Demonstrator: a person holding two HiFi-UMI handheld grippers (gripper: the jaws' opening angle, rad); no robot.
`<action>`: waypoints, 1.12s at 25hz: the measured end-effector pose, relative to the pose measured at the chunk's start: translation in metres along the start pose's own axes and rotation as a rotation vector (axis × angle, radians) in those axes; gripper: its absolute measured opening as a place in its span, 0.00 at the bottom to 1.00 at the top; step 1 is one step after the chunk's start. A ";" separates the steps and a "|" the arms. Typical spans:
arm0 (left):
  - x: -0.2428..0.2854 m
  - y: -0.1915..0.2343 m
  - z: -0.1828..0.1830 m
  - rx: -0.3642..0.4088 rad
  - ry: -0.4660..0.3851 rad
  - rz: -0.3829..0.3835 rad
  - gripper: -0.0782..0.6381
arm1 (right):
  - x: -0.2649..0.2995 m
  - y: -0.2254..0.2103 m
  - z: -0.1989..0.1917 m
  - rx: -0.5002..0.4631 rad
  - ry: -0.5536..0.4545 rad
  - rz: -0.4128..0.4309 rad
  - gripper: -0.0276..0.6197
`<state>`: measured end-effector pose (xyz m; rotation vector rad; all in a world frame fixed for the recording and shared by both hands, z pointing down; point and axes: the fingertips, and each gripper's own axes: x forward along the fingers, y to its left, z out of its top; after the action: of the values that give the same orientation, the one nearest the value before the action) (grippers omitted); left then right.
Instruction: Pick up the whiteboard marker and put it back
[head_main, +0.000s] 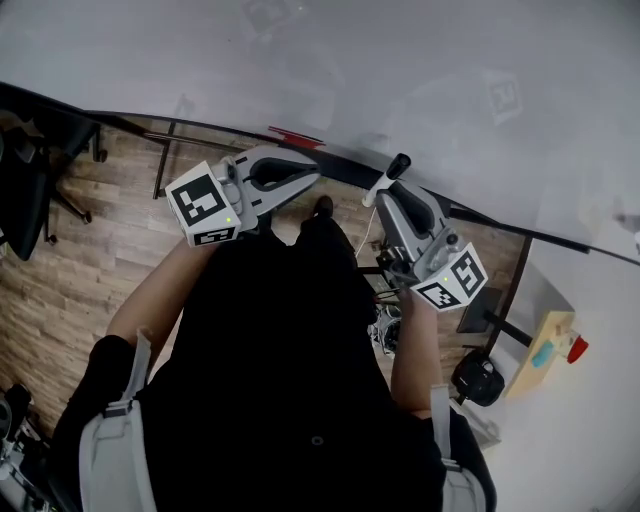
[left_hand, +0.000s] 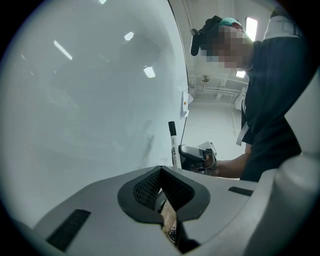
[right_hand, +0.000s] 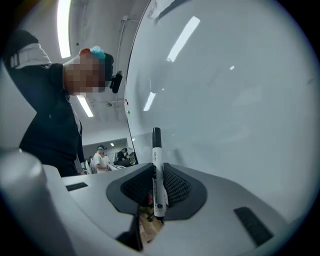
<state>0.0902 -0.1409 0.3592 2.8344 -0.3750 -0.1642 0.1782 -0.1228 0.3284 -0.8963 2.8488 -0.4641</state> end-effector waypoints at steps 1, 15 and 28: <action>0.000 -0.002 0.000 0.000 -0.002 -0.005 0.13 | -0.002 0.003 0.003 0.005 -0.018 0.012 0.16; 0.003 -0.009 -0.007 -0.024 -0.015 -0.067 0.13 | -0.006 0.007 0.004 0.030 -0.063 0.054 0.16; 0.005 -0.012 -0.011 -0.039 -0.012 -0.090 0.13 | -0.007 0.007 0.001 0.051 -0.075 0.055 0.16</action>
<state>0.0990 -0.1287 0.3657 2.8142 -0.2435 -0.2041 0.1806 -0.1135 0.3252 -0.8069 2.7731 -0.4838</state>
